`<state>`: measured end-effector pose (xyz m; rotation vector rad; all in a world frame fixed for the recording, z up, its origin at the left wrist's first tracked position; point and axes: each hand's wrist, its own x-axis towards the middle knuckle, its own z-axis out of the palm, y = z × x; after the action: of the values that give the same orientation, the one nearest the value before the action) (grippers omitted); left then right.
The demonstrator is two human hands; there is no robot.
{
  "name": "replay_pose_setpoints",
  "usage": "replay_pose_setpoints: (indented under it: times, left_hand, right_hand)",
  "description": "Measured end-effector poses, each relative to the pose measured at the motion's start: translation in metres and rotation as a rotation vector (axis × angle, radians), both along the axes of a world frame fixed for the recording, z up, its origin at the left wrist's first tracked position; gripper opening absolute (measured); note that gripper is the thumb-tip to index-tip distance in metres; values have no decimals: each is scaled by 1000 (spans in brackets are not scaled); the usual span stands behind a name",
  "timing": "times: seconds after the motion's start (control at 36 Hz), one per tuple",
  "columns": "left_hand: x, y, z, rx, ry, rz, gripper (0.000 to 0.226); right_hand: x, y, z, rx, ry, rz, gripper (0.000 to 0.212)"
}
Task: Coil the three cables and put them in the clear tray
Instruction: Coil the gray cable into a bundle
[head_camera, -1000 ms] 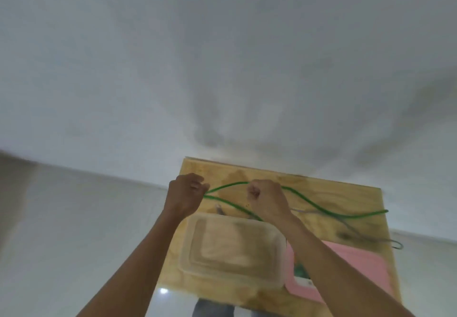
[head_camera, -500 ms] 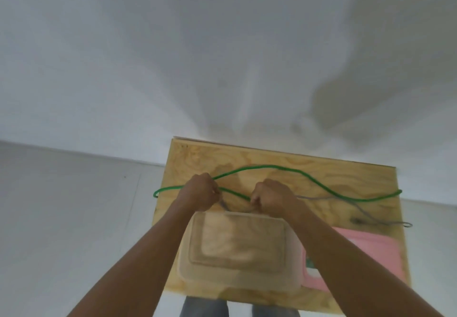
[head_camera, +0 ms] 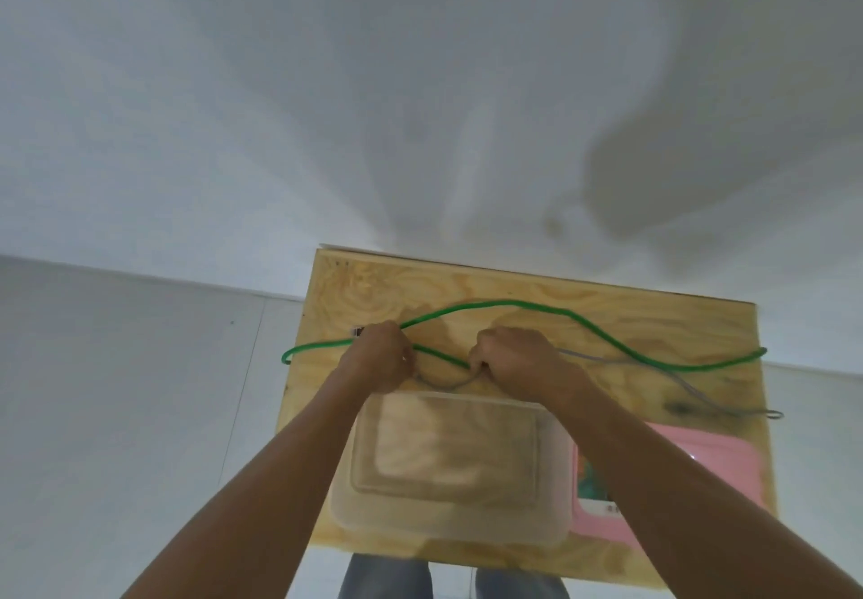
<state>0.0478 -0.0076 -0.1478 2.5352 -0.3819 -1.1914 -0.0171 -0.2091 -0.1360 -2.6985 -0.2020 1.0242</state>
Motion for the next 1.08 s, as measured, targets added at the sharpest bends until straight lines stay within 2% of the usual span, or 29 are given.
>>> replay_pose_setpoints:
  times: [0.11,0.28,0.47,0.58,0.72,0.81,0.92,1.08]
  left_hand:
    - [2,0,18,-25,-34,-1,25]
    - [2,0,68,-132,-103,35,27]
    - [-24,-13,130,-232,-340,-11,26]
    - [-42,-31,167,-444,-482,-15,20]
    - [-58,-59,219,-581,-599,-37,14]
    - [-69,-74,249,-654,-511,3,22]
    - [-87,-89,282,-919,-198,136,28]
    - [-115,-102,321,-1162,136,233,34]
  right_hand:
    - [4,-9,25,77,-29,-42,18]
    - [7,-25,85,149,-126,-28,12]
    - [-26,-41,152,421,-234,-257,13]
    - [-44,-52,176,545,-312,-343,11]
    - [-55,-76,209,679,-469,-472,14]
    - [-60,-89,234,821,-532,-527,10]
    - [-64,-105,265,995,-613,-600,8]
    - [-77,-104,294,1147,-709,-706,14]
